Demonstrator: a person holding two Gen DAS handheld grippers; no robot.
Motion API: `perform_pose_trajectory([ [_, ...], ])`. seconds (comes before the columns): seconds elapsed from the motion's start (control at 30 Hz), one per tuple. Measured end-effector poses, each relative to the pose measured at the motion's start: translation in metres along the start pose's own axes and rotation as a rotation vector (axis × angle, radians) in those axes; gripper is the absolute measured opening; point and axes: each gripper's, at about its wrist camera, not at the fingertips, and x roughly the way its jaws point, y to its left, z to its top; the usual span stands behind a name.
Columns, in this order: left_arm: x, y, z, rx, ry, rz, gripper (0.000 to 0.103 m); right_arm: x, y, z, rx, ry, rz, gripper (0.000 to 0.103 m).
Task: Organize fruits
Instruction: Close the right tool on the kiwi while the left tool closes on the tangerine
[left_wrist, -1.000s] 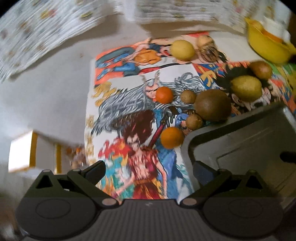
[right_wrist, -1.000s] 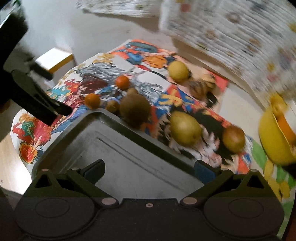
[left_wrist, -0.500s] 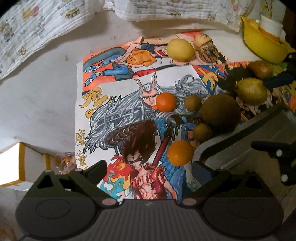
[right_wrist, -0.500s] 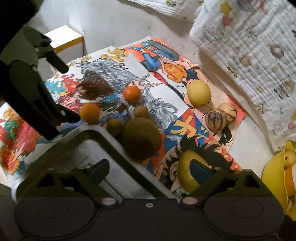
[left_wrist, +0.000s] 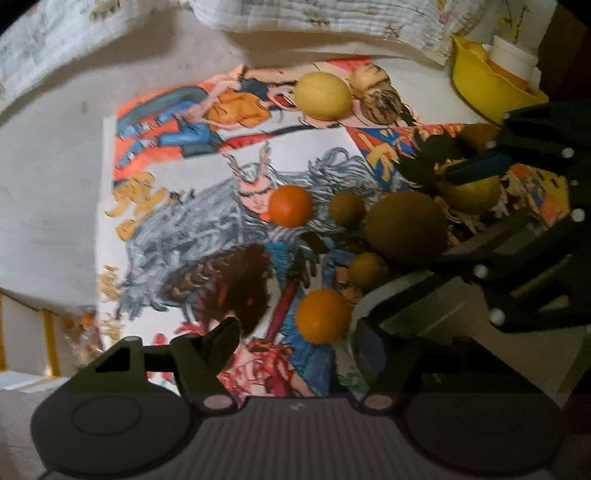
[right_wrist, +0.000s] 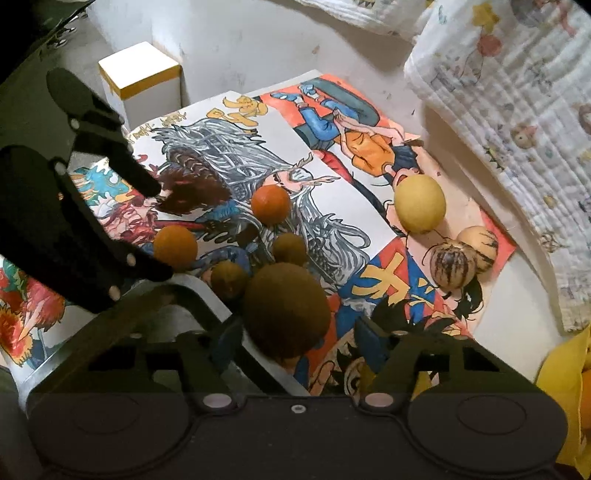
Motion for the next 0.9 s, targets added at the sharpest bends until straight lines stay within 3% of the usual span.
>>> perform_pose_trajectory([
  [0.2, 0.008, 0.014, 0.003, -0.114, 0.011, -0.055, 0.064, 0.015, -0.006, 0.004, 0.037, 0.050, 0.035, 0.065],
  [0.47, 0.013, 0.013, 0.011, -0.152, 0.024, -0.067, 0.059, 0.026, -0.007, 0.008, 0.055, 0.063, 0.067, 0.065],
  [0.57, 0.014, 0.013, 0.013, -0.170, 0.018, -0.069, 0.053, 0.028, -0.008, 0.009, 0.063, 0.060, 0.083, 0.061],
  [0.7, 0.017, 0.012, 0.017, -0.182, 0.029, -0.101, 0.036, 0.029, -0.009, 0.010, 0.083, 0.049, 0.092, 0.061],
  [0.9, 0.017, 0.012, 0.021, -0.219, 0.027, -0.093, 0.036, 0.027, -0.010, 0.006, 0.100, 0.029, 0.091, 0.059],
])
